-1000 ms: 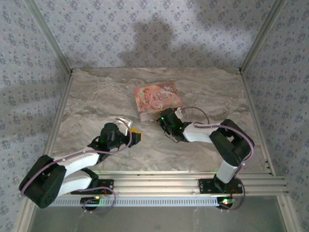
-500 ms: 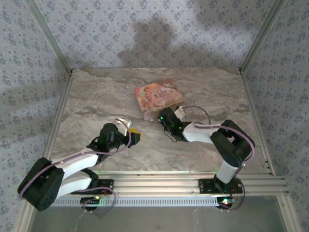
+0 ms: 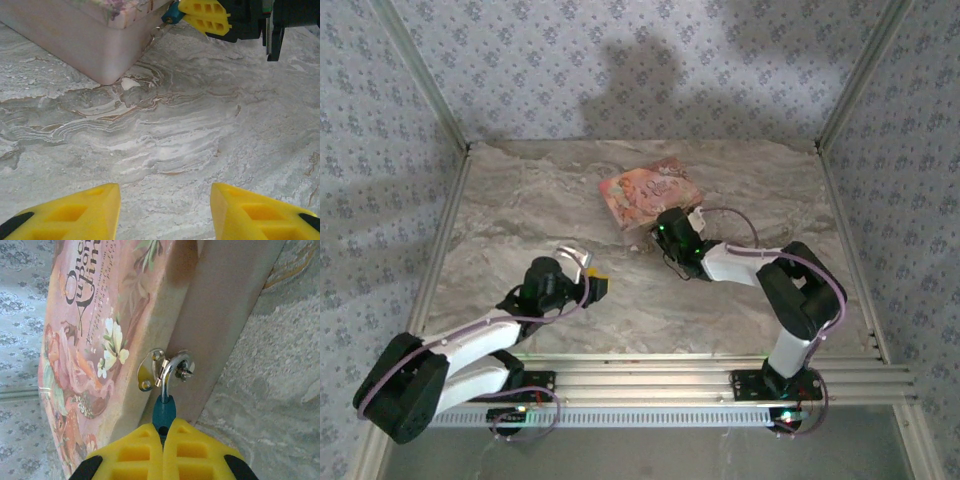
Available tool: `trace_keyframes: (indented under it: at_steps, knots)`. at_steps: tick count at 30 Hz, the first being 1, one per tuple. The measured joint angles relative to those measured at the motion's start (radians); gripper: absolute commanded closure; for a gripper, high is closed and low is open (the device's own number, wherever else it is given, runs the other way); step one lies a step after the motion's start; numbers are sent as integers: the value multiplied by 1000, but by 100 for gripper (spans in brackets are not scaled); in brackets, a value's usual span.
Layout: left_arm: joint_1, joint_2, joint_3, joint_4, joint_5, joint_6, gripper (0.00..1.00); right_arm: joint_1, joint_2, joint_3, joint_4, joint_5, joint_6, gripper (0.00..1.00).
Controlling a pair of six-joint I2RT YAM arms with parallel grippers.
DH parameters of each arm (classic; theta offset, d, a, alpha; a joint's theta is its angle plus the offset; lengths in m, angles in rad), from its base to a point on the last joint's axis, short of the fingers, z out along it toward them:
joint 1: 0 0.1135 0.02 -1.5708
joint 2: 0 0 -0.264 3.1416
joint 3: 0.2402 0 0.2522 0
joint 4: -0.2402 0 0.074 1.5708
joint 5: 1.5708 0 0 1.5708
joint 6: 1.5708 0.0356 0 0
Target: Unlock a padlock with a key
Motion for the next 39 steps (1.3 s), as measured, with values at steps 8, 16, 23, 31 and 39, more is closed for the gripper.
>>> trace_keyframes:
  at_steps: [8, 16, 23, 31, 39]
  knots:
    - [10, -35, -6, -25, -7, 0, 49, -26, -48, -80, -10, -2, -47, 100]
    - [10, -86, -6, -75, -19, 8, 48, -87, -142, -138, -27, 4, -91, 100]
    - [17, -137, -5, -127, -27, 14, 47, -181, -150, -121, -52, -124, -192, 100]
    - [18, -161, -3, -174, -30, 17, 47, -268, -27, -50, 57, -347, -265, 100]
    - [23, -207, -3, -218, -43, 27, 46, -231, -27, -23, 22, -432, -390, 100]
